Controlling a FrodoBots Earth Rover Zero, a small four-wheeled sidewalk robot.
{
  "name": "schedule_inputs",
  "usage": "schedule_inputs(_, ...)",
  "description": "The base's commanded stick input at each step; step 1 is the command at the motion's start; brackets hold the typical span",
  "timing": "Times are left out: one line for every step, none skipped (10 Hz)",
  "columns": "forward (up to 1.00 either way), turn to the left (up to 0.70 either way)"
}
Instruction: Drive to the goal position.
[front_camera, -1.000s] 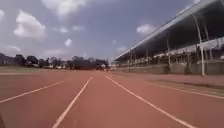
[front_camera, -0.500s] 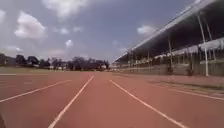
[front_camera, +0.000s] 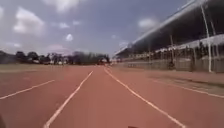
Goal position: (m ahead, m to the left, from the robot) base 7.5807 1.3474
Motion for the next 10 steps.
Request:
schedule_inputs(0.7, 0.0)
schedule_inputs(0.7, 0.0)
schedule_inputs(0.7, 0.0)
schedule_inputs(0.7, 0.0)
schedule_inputs(0.7, 0.0)
schedule_inputs(0.7, 0.0)
schedule_inputs(0.7, 0.0)
schedule_inputs(0.7, 0.0)
schedule_inputs(0.7, 0.0)
schedule_inputs(0.7, 0.0)
